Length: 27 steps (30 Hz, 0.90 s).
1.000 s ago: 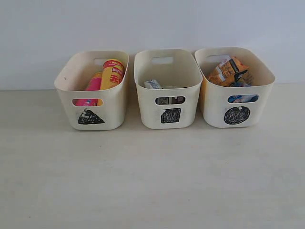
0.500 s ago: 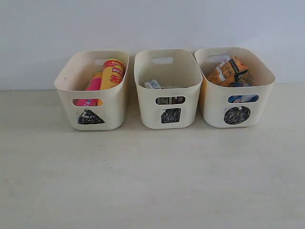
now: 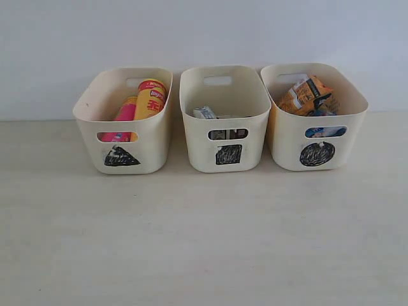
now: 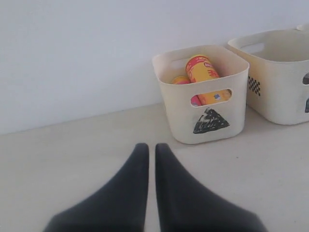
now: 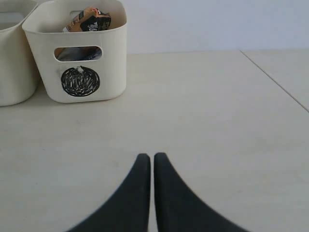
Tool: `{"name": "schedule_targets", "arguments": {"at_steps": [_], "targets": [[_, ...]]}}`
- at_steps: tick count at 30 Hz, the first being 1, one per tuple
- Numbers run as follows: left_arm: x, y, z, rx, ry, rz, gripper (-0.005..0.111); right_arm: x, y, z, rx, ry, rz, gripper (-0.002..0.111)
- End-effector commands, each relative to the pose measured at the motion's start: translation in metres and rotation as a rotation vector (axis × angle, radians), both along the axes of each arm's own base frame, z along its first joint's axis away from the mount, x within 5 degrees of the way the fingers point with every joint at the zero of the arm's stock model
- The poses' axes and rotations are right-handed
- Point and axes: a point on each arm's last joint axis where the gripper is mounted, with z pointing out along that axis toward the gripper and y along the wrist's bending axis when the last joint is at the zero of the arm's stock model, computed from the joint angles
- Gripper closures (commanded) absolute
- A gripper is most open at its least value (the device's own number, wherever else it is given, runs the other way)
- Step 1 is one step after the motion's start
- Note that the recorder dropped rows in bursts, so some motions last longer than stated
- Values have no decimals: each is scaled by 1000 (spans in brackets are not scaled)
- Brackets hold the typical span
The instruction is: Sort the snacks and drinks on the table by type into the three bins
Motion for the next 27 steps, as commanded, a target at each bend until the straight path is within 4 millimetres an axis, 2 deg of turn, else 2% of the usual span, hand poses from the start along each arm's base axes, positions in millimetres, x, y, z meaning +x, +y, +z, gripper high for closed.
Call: {"name": "schedule_targets", "arguments": {"at_steps": [1,5,9,27], "targets": [[-8,1,-8,-14,-65,12,103,0,0,-1,-1,-8,-3,108],[-11,2,-16,-16,-84,12,103,0,0,-1,-1,-8,-3,108],[-12,2,-16,-52,-102,15,103,0,0,-1,-1,-8,-3,108],[-14,5,-30,-121,55,79,103,0,0,-1,-1,-8,-3,108]]}}
